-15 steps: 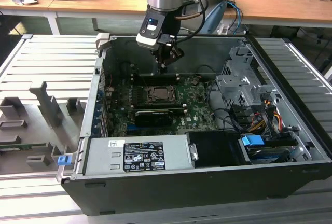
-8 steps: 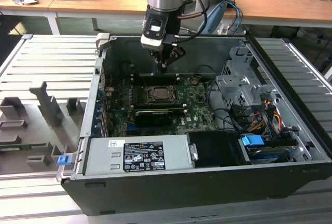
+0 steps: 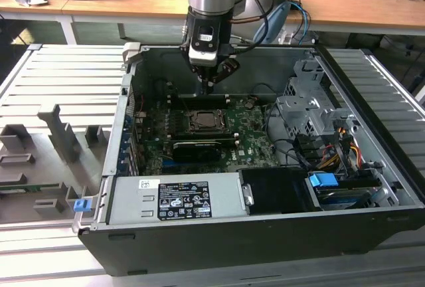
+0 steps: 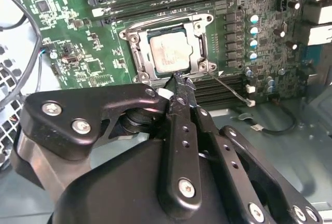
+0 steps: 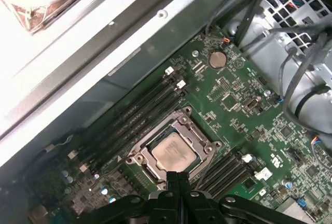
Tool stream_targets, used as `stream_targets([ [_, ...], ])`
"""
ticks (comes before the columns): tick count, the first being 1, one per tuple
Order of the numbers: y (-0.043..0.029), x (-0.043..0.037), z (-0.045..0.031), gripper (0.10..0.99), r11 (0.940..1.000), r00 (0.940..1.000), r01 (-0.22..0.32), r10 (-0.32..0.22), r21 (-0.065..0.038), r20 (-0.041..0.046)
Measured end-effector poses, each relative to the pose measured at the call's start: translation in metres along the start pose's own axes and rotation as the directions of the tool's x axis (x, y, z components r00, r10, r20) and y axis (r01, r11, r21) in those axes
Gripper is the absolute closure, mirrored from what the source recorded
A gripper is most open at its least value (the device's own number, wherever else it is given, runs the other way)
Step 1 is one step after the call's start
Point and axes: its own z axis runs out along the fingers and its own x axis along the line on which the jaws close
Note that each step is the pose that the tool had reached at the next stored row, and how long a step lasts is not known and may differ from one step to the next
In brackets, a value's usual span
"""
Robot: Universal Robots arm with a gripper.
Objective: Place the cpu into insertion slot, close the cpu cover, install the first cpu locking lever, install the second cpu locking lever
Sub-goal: 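Install the first cpu locking lever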
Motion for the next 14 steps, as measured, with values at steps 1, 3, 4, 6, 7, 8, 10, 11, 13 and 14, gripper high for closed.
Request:
stream_targets([
  [1, 0.0, 0.0, 0.0, 0.98, 0.9998, 0.9998, 0.022, -0.022, 0.0, -0.0005],
  [3, 0.0, 0.0, 0.0, 0.98, 0.9994, 0.9994, 0.035, -0.035, 0.0, -0.0008],
  [4, 0.0, 0.0, 0.0, 0.98, 0.999, 0.999, 0.044, -0.044, 0.0, -0.001],
  [6, 0.0, 0.0, 0.0, 0.98, 0.9978, 0.9978, 0.066, -0.066, -0.001, -0.0015],
  [7, 0.0, 0.0, 0.0, 0.98, 0.9971, 0.9971, 0.076, -0.076, -0.001, -0.0017],
  [8, 0.0, 0.0, 0.0, 0.98, 0.9966, 0.9966, 0.082, -0.082, -0.001, -0.0019],
  [10, 0.0, 0.0, 0.0, 0.98, 0.9955, 0.9955, 0.095, -0.095, -0.001, -0.0022],
  [11, 0.0, 0.0, 0.0, 0.98, 0.995, 0.995, 0.1, -0.1, -0.001, -0.0023],
  [13, 0.0, 0.0, 0.0, 0.98, 0.9937, 0.9937, 0.112, -0.112, -0.001, -0.0025],
  [14, 0.0, 0.0, 0.0, 0.98, 0.9921, 0.9921, 0.126, -0.126, -0.001, -0.0028],
])
